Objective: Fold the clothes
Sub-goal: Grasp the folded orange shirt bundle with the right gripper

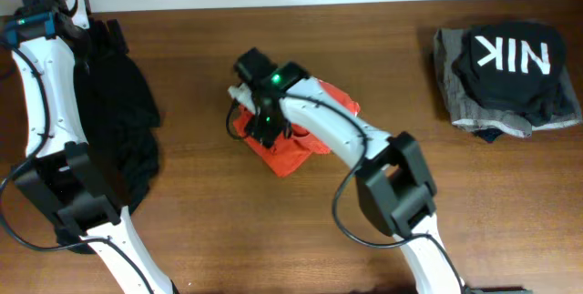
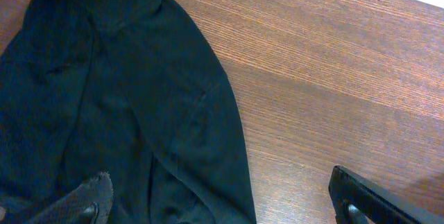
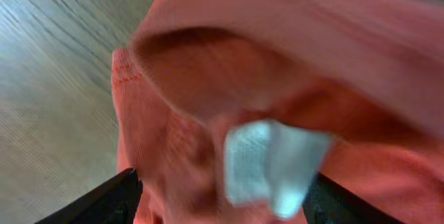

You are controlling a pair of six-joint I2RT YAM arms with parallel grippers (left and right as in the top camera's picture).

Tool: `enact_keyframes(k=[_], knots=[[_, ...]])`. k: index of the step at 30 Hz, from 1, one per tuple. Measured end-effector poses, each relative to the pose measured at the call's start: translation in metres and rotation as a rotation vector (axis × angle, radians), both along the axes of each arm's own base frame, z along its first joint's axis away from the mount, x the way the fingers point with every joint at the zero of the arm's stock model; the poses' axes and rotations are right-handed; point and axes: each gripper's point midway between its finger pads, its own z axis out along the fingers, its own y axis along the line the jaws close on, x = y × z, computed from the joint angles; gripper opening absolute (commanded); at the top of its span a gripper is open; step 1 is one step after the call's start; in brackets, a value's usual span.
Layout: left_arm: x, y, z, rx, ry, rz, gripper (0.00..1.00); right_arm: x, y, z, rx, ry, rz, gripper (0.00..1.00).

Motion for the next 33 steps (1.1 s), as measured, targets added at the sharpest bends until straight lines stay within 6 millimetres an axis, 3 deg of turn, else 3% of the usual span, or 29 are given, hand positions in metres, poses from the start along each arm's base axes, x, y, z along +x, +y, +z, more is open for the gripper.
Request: enact_keyframes(k=[4, 14, 20, 21, 22, 24, 25, 33], knots=[[-0.002, -0.001, -0.001, -0.004, 0.012, 0.000, 0.99, -0.012, 0.007, -0.028, -0.105, -0.018, 0.040, 0.80], [-0.007, -0.002, -0.004, -0.011, 0.035, 0.000, 0.99, -0.019, 0.015, -0.029, -0.156, -0.060, 0.056, 0.78], [-0.007, -0.002, -0.004, -0.011, 0.035, 0.000, 0.99, -0.023, 0.010, -0.047, -0.194, -0.028, 0.052, 0.78], [-0.007, -0.002, -0.004, -0.011, 0.035, 0.000, 0.99, -0.023, 0.010, -0.047, -0.194, -0.028, 0.052, 0.72], [-0.008, -0.002, -0.005, -0.011, 0.036, 0.000, 0.99, -0.023, 0.011, -0.047, -0.194, -0.028, 0.051, 0.58], [-0.009, -0.003, -0.005, -0.012, 0.040, 0.000, 0.99, -0.023, 0.011, -0.047, -0.195, -0.031, 0.043, 0.15], [-0.009, -0.003, -0.005, -0.013, 0.041, 0.000, 0.99, -0.023, 0.011, -0.047, -0.198, -0.035, 0.034, 0.04], [-0.009, -0.003, -0.006, -0.014, 0.044, 0.000, 0.99, -0.020, 0.007, -0.041, -0.204, -0.032, -0.023, 0.04]])
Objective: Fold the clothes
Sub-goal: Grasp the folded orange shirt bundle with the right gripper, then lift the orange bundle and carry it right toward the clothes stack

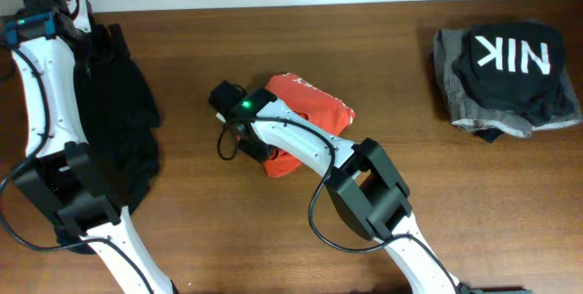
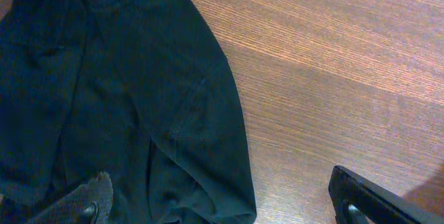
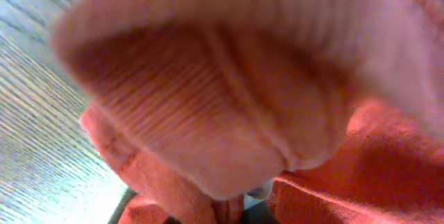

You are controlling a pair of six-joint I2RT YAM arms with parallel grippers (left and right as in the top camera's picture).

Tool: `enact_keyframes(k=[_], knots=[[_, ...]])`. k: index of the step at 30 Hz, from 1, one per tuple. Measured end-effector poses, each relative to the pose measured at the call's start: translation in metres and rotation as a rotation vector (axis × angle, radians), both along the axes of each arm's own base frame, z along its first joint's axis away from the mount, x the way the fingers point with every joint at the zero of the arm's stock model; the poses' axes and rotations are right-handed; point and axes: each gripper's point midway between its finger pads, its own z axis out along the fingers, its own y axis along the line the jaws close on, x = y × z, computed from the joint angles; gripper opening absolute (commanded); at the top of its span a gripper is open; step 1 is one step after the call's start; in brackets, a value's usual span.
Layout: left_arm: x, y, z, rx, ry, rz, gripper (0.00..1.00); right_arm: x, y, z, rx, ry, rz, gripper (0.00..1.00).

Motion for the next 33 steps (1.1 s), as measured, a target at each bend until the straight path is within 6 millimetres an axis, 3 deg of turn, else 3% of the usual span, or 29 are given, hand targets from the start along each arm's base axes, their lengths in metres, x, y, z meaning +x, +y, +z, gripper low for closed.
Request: enact_keyframes(k=[3, 5, 12, 15, 21, 28, 33], knots=[[-0.001, 0.000, -0.002, -0.002, 0.006, 0.000, 0.99, 0.002, -0.013, 0.007, -0.038, 0.013, -0.019, 0.04], [-0.001, 0.000, -0.003, -0.003, 0.008, 0.000, 0.99, 0.014, -0.027, 0.022, -0.064, -0.004, -0.044, 0.04], [0.001, 0.000, -0.002, 0.001, -0.004, 0.000, 0.99, 0.073, -0.085, 0.104, -0.061, -0.099, -0.083, 0.04], [0.002, 0.001, -0.002, 0.002, -0.008, 0.000, 0.99, 0.097, -0.119, 0.139, -0.054, -0.157, -0.092, 0.04], [0.003, 0.001, -0.002, 0.003, -0.011, 0.000, 0.99, 0.135, -0.206, 0.201, -0.045, -0.298, -0.225, 0.04], [0.005, 0.002, -0.001, 0.006, -0.020, 0.000, 0.99, 0.154, -0.302, 0.255, -0.044, -0.457, -0.396, 0.04], [0.008, 0.002, 0.001, 0.010, -0.032, 0.000, 0.99, 0.160, -0.351, 0.277, -0.082, -0.529, -0.412, 0.04]])
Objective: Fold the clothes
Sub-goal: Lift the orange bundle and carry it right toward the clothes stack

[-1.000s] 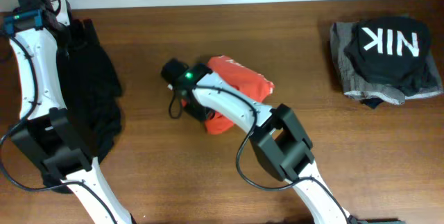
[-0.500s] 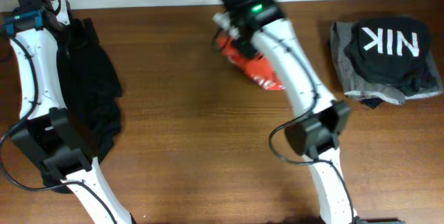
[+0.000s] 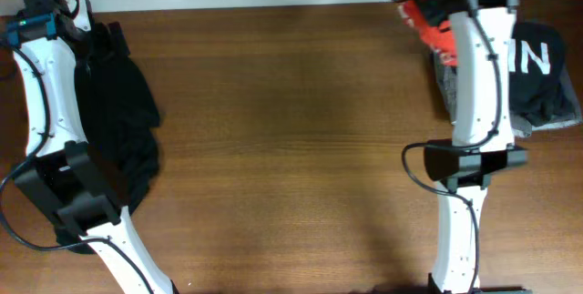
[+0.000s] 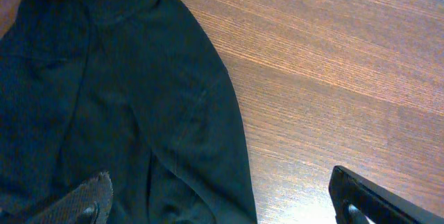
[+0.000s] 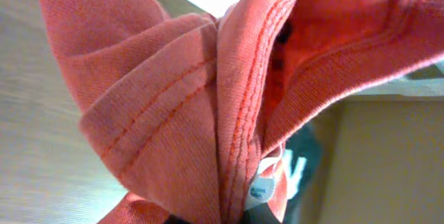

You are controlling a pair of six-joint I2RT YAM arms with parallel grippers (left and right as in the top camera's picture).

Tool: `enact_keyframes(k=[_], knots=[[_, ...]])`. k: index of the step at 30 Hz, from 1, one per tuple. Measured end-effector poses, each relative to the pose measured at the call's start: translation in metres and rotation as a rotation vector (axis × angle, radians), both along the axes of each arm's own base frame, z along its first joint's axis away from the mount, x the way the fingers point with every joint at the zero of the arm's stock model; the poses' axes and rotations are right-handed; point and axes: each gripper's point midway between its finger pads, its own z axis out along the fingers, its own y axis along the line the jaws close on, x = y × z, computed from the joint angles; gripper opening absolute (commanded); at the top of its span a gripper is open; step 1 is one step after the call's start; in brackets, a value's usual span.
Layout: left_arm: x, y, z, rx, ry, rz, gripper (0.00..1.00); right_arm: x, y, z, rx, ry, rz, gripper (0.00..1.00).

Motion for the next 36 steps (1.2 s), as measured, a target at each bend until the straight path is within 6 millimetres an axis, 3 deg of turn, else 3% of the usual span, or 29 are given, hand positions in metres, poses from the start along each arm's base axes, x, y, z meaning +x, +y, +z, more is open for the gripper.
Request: enact_keyframes(k=[6, 15, 25, 30, 36], knots=[[0.000, 0.000, 0.000, 0.001, -0.002, 0.000, 0.99, 0.011, -0.043, 0.009, -0.089, -0.005, 0.118, 0.04], [0.000, 0.000, 0.000, 0.000, -0.002, 0.000, 0.99, 0.006, -0.099, 0.008, -0.219, 0.051, 0.506, 0.04], [0.003, -0.010, 0.001, -0.048, -0.016, -0.028, 0.99, 0.010, -0.167, 0.040, -0.329, -0.206, 0.801, 0.04], [0.004, -0.015, 0.001, -0.063, -0.021, -0.042, 0.99, 0.006, -0.187, 0.026, -0.297, -0.243, 0.854, 0.04], [0.007, -0.026, 0.001, -0.067, -0.021, -0.064, 0.99, 0.006, -0.182, -0.032, -0.159, -0.161, 0.896, 0.04]])
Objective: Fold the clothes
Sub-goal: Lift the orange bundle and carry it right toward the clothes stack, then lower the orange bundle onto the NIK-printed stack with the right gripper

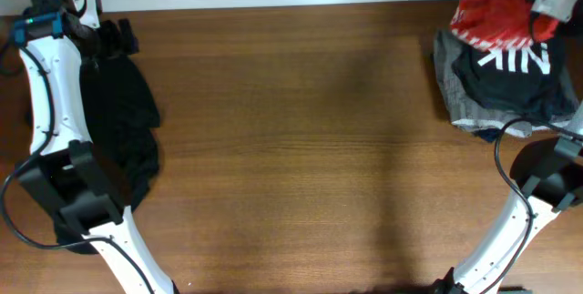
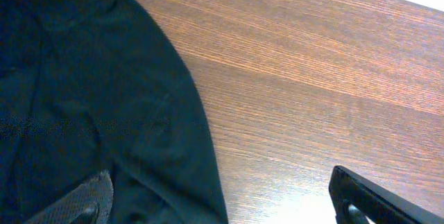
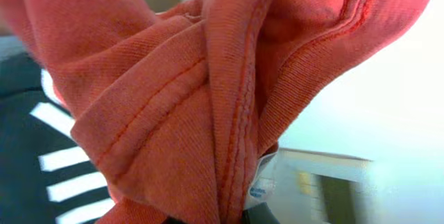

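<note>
A folded red garment (image 1: 487,7) hangs bunched over the back of the stack of folded clothes (image 1: 506,80) at the far right. My right gripper (image 1: 539,5) is shut on it, and red cloth (image 3: 173,92) fills the right wrist view, hiding the fingers. A black shirt with white letters (image 3: 41,175) tops the stack, just below the red garment. A crumpled dark garment (image 1: 118,121) lies at the table's left side. My left gripper (image 1: 114,35) hovers open over that garment's (image 2: 83,99) back edge, its fingertips (image 2: 368,200) wide apart and empty.
A grey garment (image 1: 451,89) forms the bottom of the stack at the right. The brown wooden table (image 1: 301,130) runs between the dark garment and the stack. A white wall lines the table's back edge.
My right gripper has moved rightward with the red garment, from the stack's back left corner to above its back. My left gripper shifted slightly right over the dark garment's edge.
The red garment lay mid-table with my right gripper on it, then the gripper was at its left edge. Later the garment was held up at the back right beside the stack, and now it hangs over the stack. The left gripper stayed open throughout.
</note>
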You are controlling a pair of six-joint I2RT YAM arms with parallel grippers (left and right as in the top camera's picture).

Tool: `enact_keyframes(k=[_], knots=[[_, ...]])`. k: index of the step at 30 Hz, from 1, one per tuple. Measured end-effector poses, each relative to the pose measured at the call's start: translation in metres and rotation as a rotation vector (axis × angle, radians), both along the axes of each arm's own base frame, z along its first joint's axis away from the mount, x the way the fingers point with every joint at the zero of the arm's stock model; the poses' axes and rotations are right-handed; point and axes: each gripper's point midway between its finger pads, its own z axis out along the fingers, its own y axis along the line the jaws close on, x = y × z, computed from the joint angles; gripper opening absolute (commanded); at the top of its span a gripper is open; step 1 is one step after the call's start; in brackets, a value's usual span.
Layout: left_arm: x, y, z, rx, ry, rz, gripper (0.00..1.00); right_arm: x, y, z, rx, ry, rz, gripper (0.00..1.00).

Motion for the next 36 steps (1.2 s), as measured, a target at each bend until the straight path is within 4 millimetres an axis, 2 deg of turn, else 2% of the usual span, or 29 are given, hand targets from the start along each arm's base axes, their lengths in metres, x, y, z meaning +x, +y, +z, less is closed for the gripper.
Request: enact_keyframes(k=[3, 5, 9, 14, 17, 25, 28, 36], knots=[[0.002, -0.007, 0.000, -0.002, -0.001, -0.013, 0.99, -0.007, -0.001, -0.030, 0.020, 0.095, -0.016, 0.04], [0.002, -0.010, 0.000, -0.002, -0.002, -0.019, 0.99, -0.013, -0.002, -0.038, 0.030, 0.132, -0.026, 0.04], [0.005, -0.012, 0.001, 0.000, -0.010, -0.024, 0.99, -0.020, -0.016, -0.040, 0.028, 0.138, -0.049, 0.04], [0.006, -0.012, 0.002, 0.002, -0.016, -0.024, 0.99, -0.029, -0.043, -0.037, 0.018, 0.118, -0.087, 0.04], [0.009, -0.011, 0.004, 0.005, -0.028, -0.024, 0.99, -0.028, -0.053, -0.027, 0.010, 0.066, -0.089, 0.04], [0.017, -0.021, 0.007, 0.012, -0.057, -0.045, 0.99, 0.003, -0.071, 0.047, -0.082, -0.229, -0.096, 0.04], [0.021, -0.025, 0.009, 0.015, -0.072, -0.054, 0.99, 0.007, -0.071, 0.054, -0.059, -0.254, -0.109, 0.04], [0.022, -0.028, 0.010, 0.012, -0.075, -0.061, 0.99, 0.015, -0.059, 0.055, -0.021, -0.259, -0.105, 0.04]])
